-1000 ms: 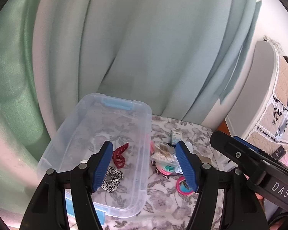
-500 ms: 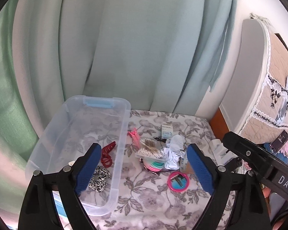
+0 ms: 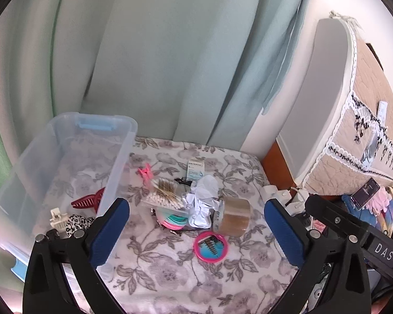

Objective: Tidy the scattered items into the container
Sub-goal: 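Withdraw both tools from the box toward the remaining items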

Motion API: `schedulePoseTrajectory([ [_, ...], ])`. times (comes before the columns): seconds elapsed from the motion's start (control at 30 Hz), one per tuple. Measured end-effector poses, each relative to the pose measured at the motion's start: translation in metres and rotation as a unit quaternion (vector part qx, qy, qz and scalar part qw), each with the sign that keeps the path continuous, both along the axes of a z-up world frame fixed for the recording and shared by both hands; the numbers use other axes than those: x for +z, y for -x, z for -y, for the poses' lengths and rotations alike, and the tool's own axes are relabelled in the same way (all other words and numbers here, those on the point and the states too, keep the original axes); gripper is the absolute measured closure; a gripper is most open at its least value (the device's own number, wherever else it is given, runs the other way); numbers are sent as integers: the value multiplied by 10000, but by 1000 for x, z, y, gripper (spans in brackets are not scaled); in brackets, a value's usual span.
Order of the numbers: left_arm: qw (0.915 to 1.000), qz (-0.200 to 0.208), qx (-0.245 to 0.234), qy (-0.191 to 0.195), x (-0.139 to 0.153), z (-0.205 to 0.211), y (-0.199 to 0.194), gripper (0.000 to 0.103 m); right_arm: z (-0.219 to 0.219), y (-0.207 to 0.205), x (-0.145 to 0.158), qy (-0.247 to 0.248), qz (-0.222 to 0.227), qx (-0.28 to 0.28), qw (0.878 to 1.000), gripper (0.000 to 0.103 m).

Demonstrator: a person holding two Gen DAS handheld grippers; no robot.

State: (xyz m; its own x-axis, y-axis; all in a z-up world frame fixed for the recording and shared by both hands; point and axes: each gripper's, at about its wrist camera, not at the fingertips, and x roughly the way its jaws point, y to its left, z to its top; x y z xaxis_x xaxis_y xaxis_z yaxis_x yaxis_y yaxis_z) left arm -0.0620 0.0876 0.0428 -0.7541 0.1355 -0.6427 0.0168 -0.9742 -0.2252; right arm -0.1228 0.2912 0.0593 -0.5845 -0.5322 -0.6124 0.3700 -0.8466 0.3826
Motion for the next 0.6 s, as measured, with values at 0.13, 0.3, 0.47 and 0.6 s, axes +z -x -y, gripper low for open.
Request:
schedulePoseTrajectory([
  [0.13,9995,237,-179,53,-16,-10,6,1,-9,4,-15,-104,156,-91,9998,21],
  [0.3,9977,561,-370,37,-42,-21,11,0,-19,9,-34,-259,381,-180,9988,21],
  [0.47,9947,905,-466,151,-67,-33,15,1,-25,15,-53,-385,596,-214,9973,21],
  [0.6,9909,1230,-459,289,-87,-40,19,1,-27,19,-68,-489,747,-190,9958,21],
])
